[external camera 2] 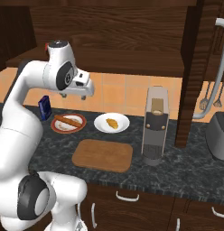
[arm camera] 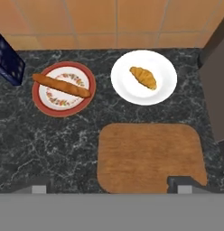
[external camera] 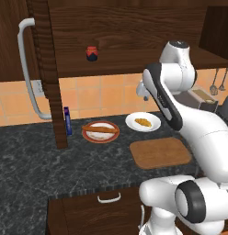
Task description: From the different types of pastries on the counter, select a croissant and place it on the cutting board. Then retrieve a jar of jam from the cabinet and place it alongside the croissant on the cutting board.
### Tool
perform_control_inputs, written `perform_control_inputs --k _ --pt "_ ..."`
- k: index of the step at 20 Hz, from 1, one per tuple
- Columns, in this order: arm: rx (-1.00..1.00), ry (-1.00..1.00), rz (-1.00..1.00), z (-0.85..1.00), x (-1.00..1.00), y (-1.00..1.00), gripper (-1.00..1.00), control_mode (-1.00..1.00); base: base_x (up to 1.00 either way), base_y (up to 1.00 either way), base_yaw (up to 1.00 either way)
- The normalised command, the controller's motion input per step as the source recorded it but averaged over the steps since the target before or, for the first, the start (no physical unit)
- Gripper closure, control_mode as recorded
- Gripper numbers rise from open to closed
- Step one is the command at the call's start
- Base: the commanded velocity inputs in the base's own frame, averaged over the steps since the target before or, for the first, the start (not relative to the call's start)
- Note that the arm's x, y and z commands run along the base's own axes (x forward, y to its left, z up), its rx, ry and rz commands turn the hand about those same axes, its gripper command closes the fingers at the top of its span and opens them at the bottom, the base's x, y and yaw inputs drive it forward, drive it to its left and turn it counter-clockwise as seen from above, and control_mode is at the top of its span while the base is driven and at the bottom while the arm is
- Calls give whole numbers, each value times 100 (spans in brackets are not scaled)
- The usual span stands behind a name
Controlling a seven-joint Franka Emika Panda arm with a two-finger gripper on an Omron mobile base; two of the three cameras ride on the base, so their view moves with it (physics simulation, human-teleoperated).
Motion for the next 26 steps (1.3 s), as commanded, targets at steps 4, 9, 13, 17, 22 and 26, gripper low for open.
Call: perform_control_inputs --k 4,9,13,17,22,26 --pt "14 -4 6 62 2 3 -100 -100 0 0 0" --pt "3 -27 12 60 -24 22 -100 -100 0 0 0" --pt "4 -31 11 71 -27 13 -100 -100 0 0 0" --pt "5 -27 0 6 12 0 -100 -100 0 0 0" --pt "4 -16 -1 0 26 18 -100 -100 0 0 0" --pt "1 1 0 7 3 41 -100 -100 0 0 0"
